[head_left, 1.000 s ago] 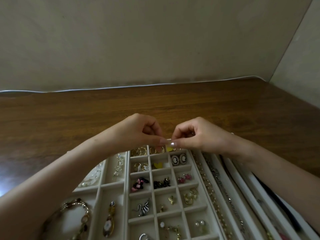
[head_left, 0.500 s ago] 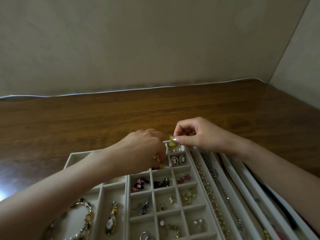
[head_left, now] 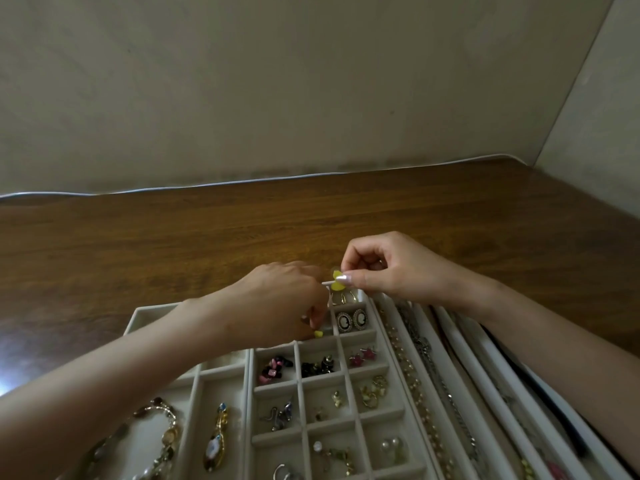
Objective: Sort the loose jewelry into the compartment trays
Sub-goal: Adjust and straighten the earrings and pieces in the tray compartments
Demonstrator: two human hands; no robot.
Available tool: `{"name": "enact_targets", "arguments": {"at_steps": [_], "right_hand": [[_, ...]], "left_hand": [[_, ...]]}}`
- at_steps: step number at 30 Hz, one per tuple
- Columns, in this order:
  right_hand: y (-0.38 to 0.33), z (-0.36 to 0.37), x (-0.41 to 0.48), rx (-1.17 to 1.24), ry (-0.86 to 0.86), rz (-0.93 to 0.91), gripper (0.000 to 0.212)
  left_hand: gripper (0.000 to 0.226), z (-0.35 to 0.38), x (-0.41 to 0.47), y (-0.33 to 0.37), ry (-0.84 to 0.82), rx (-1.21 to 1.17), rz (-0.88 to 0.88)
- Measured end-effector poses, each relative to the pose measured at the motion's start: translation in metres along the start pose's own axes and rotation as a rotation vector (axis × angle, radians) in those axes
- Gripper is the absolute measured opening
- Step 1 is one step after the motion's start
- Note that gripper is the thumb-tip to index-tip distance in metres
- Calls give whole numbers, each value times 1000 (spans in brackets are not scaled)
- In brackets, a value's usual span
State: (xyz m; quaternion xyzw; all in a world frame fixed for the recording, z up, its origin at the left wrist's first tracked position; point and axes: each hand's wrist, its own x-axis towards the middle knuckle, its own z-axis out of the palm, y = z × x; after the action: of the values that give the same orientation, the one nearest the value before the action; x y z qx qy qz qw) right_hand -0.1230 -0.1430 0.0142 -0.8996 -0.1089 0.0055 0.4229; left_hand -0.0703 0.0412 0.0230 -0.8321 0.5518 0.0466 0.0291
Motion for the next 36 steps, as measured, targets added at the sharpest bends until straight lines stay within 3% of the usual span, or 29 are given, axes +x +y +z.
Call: {"name": "enact_targets", "arguments": {"at_steps": [7,13,19,24,33,36], "right_hand": [[-2,-2,-1,46,34,-3,8],[-3,-3,-3,84,49,12,8],[-1,-3,-1,83,57,20,8],[1,-3,-1,84,47,32,7],[6,0,2,77,21,50,6],[7,1,2,70,15,50,6]], "left_hand": [[5,3,-4,-8,96,-68,61],[23,-11,-13,-14,147,-210,-11],[8,-1,-10,-17,63,-246,39],[13,6,-8,-20,13,-296,76],[8,10,-8,-17,78,-169,96],[11,8,-7,-8,96,-152,20]]}}
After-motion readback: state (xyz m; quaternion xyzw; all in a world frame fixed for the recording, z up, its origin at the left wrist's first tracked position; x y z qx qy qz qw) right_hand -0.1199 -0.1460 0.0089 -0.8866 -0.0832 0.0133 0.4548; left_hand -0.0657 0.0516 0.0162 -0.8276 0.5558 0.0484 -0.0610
